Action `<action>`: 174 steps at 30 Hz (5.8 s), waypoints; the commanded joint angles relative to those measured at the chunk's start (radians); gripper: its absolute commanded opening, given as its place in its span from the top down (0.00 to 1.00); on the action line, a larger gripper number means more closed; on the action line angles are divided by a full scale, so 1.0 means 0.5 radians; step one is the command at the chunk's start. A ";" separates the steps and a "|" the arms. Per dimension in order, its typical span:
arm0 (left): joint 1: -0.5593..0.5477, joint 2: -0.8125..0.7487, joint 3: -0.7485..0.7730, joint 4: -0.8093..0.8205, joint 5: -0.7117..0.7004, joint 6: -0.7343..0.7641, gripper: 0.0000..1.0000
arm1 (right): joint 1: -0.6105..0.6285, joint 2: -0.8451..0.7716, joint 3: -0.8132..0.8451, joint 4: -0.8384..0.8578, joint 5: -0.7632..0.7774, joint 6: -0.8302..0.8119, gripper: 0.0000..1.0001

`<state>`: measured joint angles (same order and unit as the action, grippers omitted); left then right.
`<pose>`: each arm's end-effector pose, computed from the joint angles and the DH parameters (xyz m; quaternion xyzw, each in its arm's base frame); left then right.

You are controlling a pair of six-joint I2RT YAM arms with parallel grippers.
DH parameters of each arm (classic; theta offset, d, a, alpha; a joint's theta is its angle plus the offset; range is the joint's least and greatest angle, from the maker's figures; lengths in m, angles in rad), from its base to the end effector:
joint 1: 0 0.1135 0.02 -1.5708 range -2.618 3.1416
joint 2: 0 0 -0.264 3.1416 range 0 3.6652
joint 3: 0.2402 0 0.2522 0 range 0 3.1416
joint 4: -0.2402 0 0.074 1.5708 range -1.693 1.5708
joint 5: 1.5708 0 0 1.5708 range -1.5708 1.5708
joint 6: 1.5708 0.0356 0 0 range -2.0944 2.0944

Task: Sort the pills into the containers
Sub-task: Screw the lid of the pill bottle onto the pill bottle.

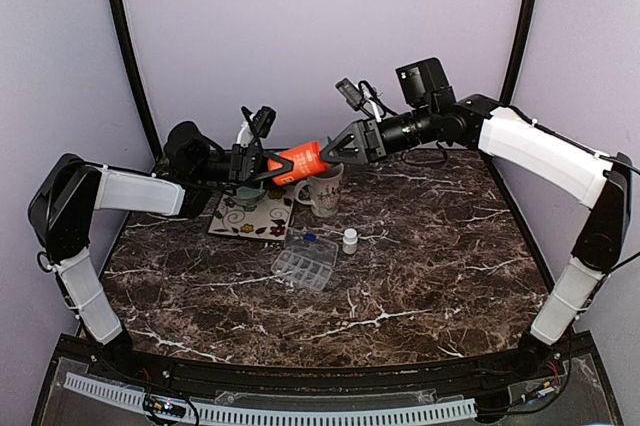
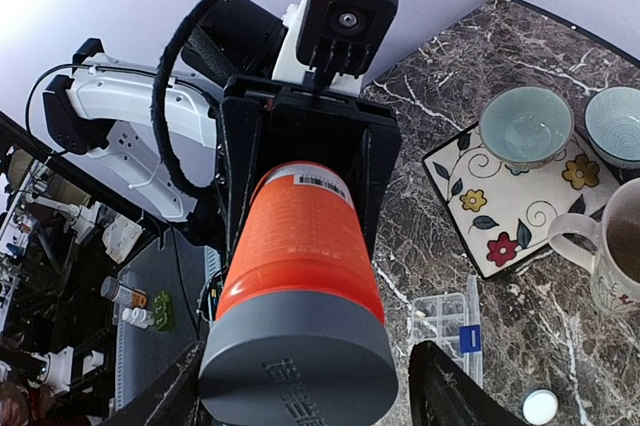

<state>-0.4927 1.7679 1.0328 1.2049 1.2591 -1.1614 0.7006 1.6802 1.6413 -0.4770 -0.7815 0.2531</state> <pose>0.3094 -0.2046 0.2911 0.3353 0.5641 -0.7155 0.2397 0.2761 0.2656 0.3774 -0.3642 0.7365 0.5060 0.2624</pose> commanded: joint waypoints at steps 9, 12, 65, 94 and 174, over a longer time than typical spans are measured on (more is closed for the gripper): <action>0.007 -0.008 0.069 0.109 0.040 -0.004 0.96 | 0.022 0.029 0.113 -0.006 -0.003 -0.018 0.38; 0.004 -0.008 0.070 0.109 0.044 -0.003 0.96 | 0.025 0.032 0.108 -0.002 -0.002 -0.013 0.42; -0.050 -0.351 0.148 -0.299 -0.477 0.828 0.96 | 0.065 0.159 -0.101 0.615 0.043 1.167 0.90; -0.076 -0.171 0.212 0.088 -0.381 0.215 0.95 | 0.071 0.056 -0.151 0.715 -0.006 0.836 0.90; -0.452 -0.567 0.577 -1.554 -1.080 1.891 0.96 | 0.093 0.155 -0.026 0.436 0.210 1.088 0.96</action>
<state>-0.5800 1.5677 1.2812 0.4839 0.8467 -0.4690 0.6781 1.6512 1.6741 -0.1360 -0.6121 0.7368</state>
